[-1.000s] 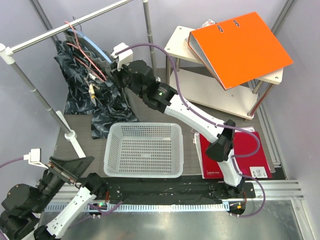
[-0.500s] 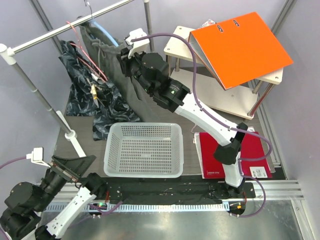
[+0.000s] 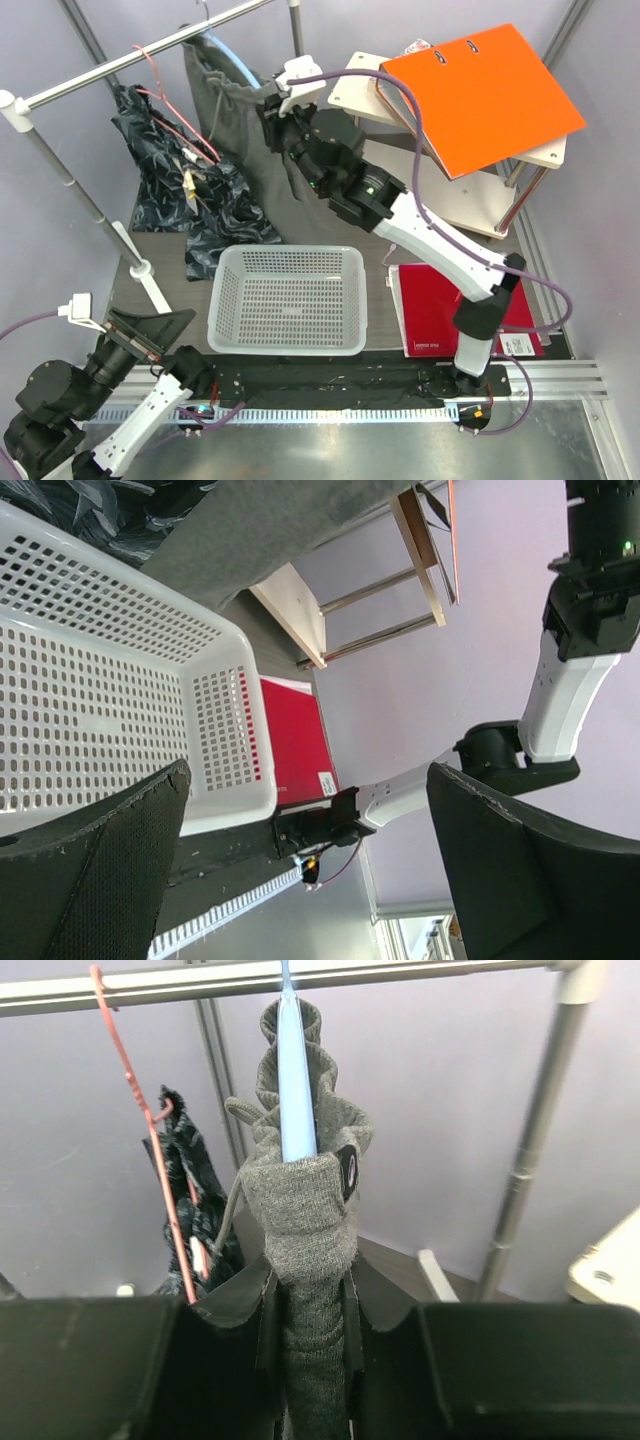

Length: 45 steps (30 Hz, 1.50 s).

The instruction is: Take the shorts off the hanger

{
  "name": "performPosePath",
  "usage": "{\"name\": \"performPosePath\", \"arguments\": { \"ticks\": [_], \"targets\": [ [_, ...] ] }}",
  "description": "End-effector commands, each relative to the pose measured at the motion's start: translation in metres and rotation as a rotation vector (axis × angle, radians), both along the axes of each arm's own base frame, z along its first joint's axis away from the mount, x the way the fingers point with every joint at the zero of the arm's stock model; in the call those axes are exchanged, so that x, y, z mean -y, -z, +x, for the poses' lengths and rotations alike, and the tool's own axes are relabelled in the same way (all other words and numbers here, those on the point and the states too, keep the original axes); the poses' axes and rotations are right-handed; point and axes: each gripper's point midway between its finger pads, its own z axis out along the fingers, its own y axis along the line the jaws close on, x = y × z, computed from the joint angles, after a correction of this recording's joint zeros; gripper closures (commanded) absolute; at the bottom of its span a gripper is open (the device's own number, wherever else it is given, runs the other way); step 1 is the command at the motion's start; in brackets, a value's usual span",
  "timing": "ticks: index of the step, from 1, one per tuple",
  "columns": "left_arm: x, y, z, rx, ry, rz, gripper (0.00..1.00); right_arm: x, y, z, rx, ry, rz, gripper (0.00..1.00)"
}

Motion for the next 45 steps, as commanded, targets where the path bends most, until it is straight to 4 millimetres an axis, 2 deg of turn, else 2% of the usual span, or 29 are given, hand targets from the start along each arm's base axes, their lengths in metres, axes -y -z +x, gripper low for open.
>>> {"name": "performPosePath", "arguments": {
  "ticks": [1,2,3,4,5,6,7,8,10,13,16,17,18,20,21,22,23,24,26,27,29,30,31,33,34,36,37,39,45],
  "targets": [
    [0.000,-0.011,-0.002,0.038,0.009,-0.038,0.01,0.108,-0.133,-0.053,0.242,0.088,0.319,0.99],
    [0.000,-0.010,-0.002,0.037,0.009,-0.037,0.01,0.112,-0.131,-0.055,0.244,0.093,0.307,0.99],
    [0.001,-0.010,-0.001,0.037,0.009,-0.037,0.01,0.109,-0.116,-0.053,0.228,0.095,0.267,0.99],
    [0.001,-0.010,-0.001,0.037,0.010,-0.039,0.01,0.115,-0.114,-0.057,0.236,0.098,0.251,0.99],
    [0.002,-0.011,-0.001,0.040,0.015,-0.041,0.01,0.130,-0.123,-0.068,0.259,0.095,0.260,0.99],
    [0.003,-0.011,0.000,0.042,0.016,-0.043,0.01,0.130,-0.109,-0.068,0.249,0.092,0.221,0.99],
    [0.009,-0.011,0.005,0.023,0.021,-0.028,0.01,0.134,-0.106,-0.071,0.261,0.091,0.188,0.99],
    [0.011,-0.011,0.006,0.021,0.029,-0.027,0.01,0.148,-0.108,-0.081,0.266,0.091,0.176,0.99],
    [0.016,-0.011,0.010,0.017,0.038,-0.026,0.01,0.154,-0.091,-0.084,0.249,0.093,0.121,0.99],
    [0.027,-0.015,0.017,0.018,0.064,-0.023,0.01,0.186,-0.077,-0.102,0.236,0.104,0.109,0.99],
    [0.039,-0.015,0.027,0.002,0.081,0.003,0.00,0.207,-0.057,-0.120,0.217,0.081,0.091,0.99],
    [0.043,-0.020,0.031,0.018,0.091,0.005,0.00,0.205,-0.037,-0.119,0.184,0.071,0.060,0.99],
    [0.047,-0.022,0.034,0.022,0.099,0.011,0.01,0.219,-0.038,-0.128,0.187,0.077,0.087,0.99],
    [0.061,-0.037,0.048,0.048,0.116,0.009,0.01,0.227,-0.029,-0.131,0.163,0.083,0.106,0.99],
    [0.069,-0.045,0.054,0.061,0.128,0.006,0.01,0.224,-0.021,-0.132,0.141,0.066,0.117,0.99],
    [0.080,-0.053,0.055,0.077,0.175,0.000,0.01,0.227,-0.025,-0.138,0.152,0.040,0.138,0.99],
    [0.097,-0.054,0.070,0.051,0.202,0.023,0.01,0.224,-0.016,-0.139,0.129,0.027,0.112,0.99],
    [0.103,-0.085,0.072,0.130,0.223,-0.008,0.01,0.223,-0.013,-0.140,0.115,0.017,0.124,0.99],
    [0.122,-0.109,0.078,0.168,0.290,0.006,0.02,0.220,-0.010,-0.141,0.099,0.001,0.124,0.99],
    [0.133,-0.132,0.091,0.205,0.301,0.036,0.02,0.218,-0.011,-0.142,0.095,-0.008,0.122,0.99],
    [0.145,-0.156,0.103,0.224,0.322,0.072,0.03,0.213,-0.005,-0.142,0.069,-0.029,0.106,0.99],
    [0.164,-0.150,0.126,0.185,0.335,0.126,0.04,0.211,-0.004,-0.143,0.061,-0.036,0.104,0.99],
    [0.159,-0.187,0.121,0.269,0.332,0.139,0.04,0.210,-0.001,-0.142,0.044,-0.041,0.112,0.99],
    [0.166,-0.205,0.132,0.297,0.334,0.186,0.06,0.206,0.005,-0.143,0.027,-0.054,0.107,0.99],
    [0.172,-0.221,0.142,0.334,0.331,0.221,0.07,0.206,0.006,-0.144,0.016,-0.061,0.118,0.99],
    [0.177,-0.233,0.153,0.369,0.319,0.244,0.09,0.202,0.010,-0.147,-0.004,-0.087,0.127,0.99],
    [0.184,-0.234,0.165,0.386,0.312,0.269,0.10,0.200,0.012,-0.148,-0.008,-0.098,0.126,0.99],
    [0.184,-0.248,0.171,0.427,0.284,0.267,0.11,0.201,0.013,-0.149,-0.016,-0.101,0.121,0.99],
    [0.203,-0.241,0.200,0.433,0.273,0.283,0.12,0.202,0.012,-0.151,-0.028,-0.104,0.113,0.99]
  ]
}}
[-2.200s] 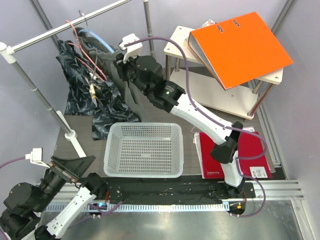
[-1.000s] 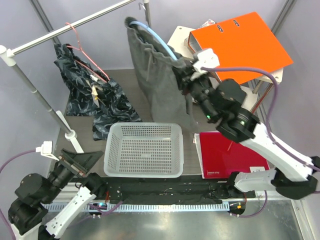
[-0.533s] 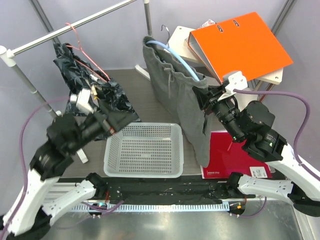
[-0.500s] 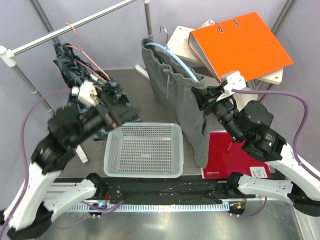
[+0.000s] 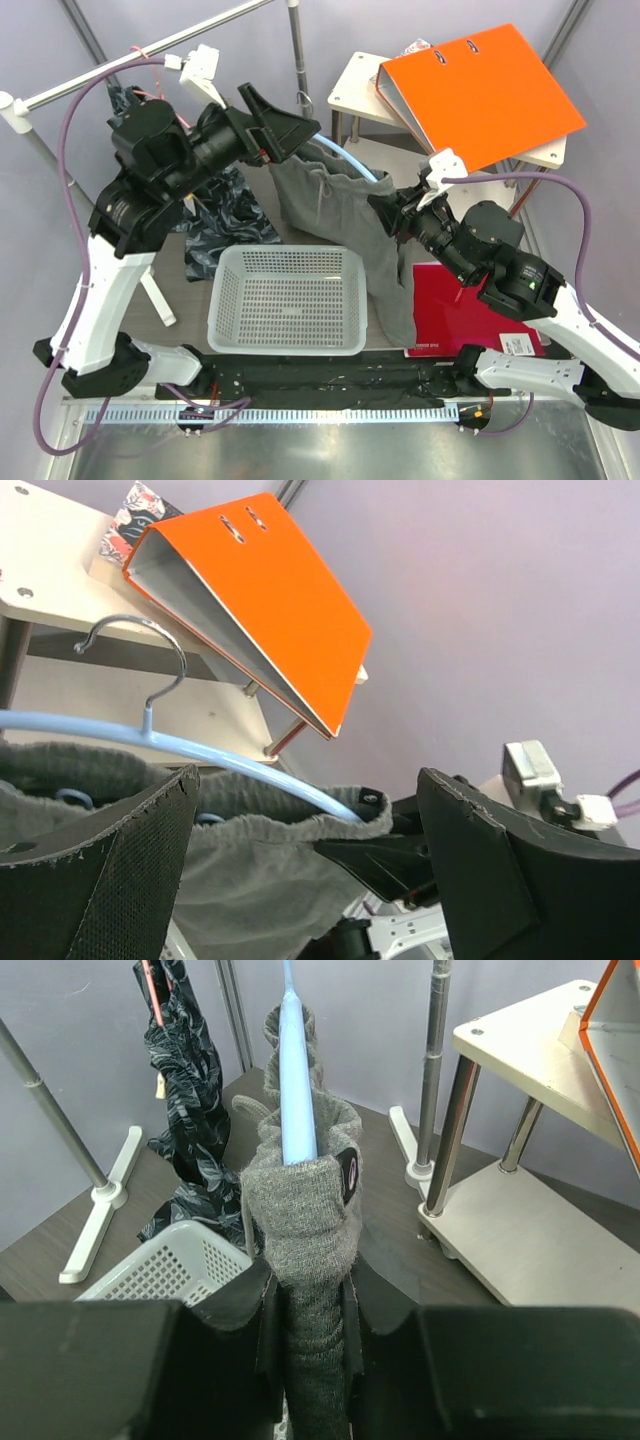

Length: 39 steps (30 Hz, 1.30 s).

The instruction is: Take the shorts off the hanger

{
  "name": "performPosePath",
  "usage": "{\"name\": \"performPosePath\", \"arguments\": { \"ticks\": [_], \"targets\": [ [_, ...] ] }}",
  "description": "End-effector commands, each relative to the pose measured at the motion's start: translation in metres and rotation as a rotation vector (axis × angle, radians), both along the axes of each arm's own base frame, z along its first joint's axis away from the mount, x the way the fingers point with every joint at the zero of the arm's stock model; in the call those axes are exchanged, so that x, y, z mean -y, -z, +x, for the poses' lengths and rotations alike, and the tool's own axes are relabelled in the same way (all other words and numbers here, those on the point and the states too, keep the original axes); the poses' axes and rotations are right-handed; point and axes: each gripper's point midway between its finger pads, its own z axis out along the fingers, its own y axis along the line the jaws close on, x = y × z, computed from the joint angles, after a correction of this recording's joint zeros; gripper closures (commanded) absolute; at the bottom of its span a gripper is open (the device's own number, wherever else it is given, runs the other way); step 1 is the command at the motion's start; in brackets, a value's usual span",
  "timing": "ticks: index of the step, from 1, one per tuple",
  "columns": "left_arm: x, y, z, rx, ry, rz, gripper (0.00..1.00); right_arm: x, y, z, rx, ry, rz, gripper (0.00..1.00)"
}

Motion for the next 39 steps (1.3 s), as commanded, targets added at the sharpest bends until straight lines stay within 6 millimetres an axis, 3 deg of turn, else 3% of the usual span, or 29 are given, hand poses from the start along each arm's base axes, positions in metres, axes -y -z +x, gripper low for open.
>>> {"name": "performPosePath", "arguments": {
  "ticks": [1,13,17,22,24,25,27,28,29,30,32,33,34,36,37,38,39],
  "targets": [
    [0.008,-0.005,0.014,0.072,-0.010,0.023,0.13,0.013,-0.066,-0.013,0.101,-0.024,0.202,0.99],
    [0.017,0.029,0.065,0.100,-0.129,0.160,0.18,0.010,-0.075,-0.022,0.097,-0.073,0.245,0.99],
    [0.013,0.044,0.083,0.084,-0.196,0.232,0.27,0.009,-0.077,-0.025,0.092,-0.088,0.258,0.99],
    [0.018,0.061,0.092,0.066,-0.201,0.258,0.32,0.011,-0.083,-0.029,0.092,-0.101,0.283,0.99],
    [0.020,0.062,0.097,0.065,-0.209,0.244,0.50,0.009,-0.085,-0.031,0.086,-0.118,0.290,0.99],
    [0.023,0.062,0.099,0.064,-0.203,0.238,0.70,0.007,-0.086,-0.032,0.082,-0.129,0.295,0.99],
    [0.028,0.054,0.099,0.072,-0.183,0.197,0.78,0.007,-0.086,-0.033,0.067,-0.133,0.307,0.97],
    [0.028,0.051,0.101,0.076,-0.187,0.179,0.82,0.010,-0.083,-0.032,0.049,-0.115,0.309,0.91],
    [0.029,0.048,0.102,0.064,-0.188,0.154,0.98,0.012,-0.081,-0.031,0.039,-0.100,0.313,0.82],
    [0.028,0.042,0.104,0.078,-0.198,0.132,1.00,0.014,-0.079,-0.031,0.024,-0.094,0.317,0.63],
    [0.028,0.036,0.107,0.091,-0.204,0.115,1.00,0.021,-0.069,-0.029,-0.034,-0.053,0.311,0.41],
    [0.027,0.029,0.107,0.105,-0.207,0.110,1.00,0.024,-0.064,-0.029,-0.063,-0.038,0.304,0.20],
    [0.027,0.029,0.109,0.106,-0.211,0.116,1.00,0.027,-0.047,-0.030,-0.134,-0.018,0.274,0.13],
    [0.027,0.029,0.113,0.114,-0.218,0.131,1.00,0.035,-0.045,-0.037,-0.186,-0.009,0.265,0.04],
    [0.025,0.026,0.114,0.118,-0.221,0.127,1.00,0.039,-0.027,-0.043,-0.249,-0.008,0.209,0.03],
    [0.026,0.026,0.114,0.121,-0.214,0.128,1.00,0.046,-0.032,-0.050,-0.260,-0.016,0.203,0.02],
    [0.026,0.026,0.115,0.120,-0.215,0.127,1.00,0.053,-0.016,-0.057,-0.312,-0.013,0.139,0.02]
  ]
}}
